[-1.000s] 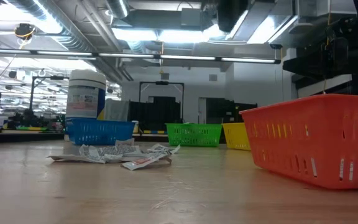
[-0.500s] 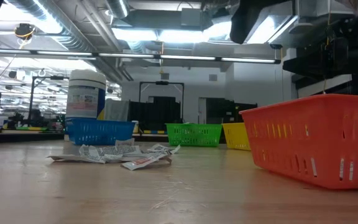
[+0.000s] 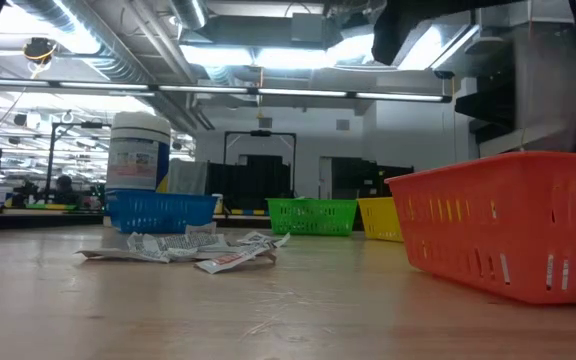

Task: Pick & Place First Aid Supplies
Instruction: Put the white ointment pack into the orange bin

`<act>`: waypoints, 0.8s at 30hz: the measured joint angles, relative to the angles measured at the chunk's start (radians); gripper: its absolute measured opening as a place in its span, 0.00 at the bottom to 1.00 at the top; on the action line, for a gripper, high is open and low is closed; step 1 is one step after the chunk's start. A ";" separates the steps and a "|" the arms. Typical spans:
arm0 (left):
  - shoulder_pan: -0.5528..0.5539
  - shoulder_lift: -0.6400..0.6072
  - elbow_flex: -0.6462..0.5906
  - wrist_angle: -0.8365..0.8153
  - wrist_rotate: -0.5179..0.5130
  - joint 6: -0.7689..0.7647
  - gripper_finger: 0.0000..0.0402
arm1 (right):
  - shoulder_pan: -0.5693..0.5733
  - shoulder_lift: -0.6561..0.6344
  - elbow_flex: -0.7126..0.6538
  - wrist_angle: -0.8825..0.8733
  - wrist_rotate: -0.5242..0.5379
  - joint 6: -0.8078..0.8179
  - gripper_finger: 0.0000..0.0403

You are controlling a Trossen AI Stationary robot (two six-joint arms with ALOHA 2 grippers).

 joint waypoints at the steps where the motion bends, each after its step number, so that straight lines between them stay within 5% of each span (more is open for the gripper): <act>1: 0.000 0.000 0.000 0.000 -0.010 0.000 0.16 | 0.000 0.000 0.000 0.000 0.000 0.000 0.59; 9: -0.010 -0.023 0.014 -0.032 -0.023 0.009 0.32 | 0.000 0.000 0.000 0.000 0.000 0.000 0.59; 13: -0.029 -0.025 0.048 -0.076 -0.111 0.092 0.34 | 0.000 0.000 0.000 0.000 0.000 0.000 0.59; 24: -0.103 -0.136 0.191 -0.633 -0.306 0.046 0.32 | 0.000 0.000 0.000 0.000 0.000 0.000 0.59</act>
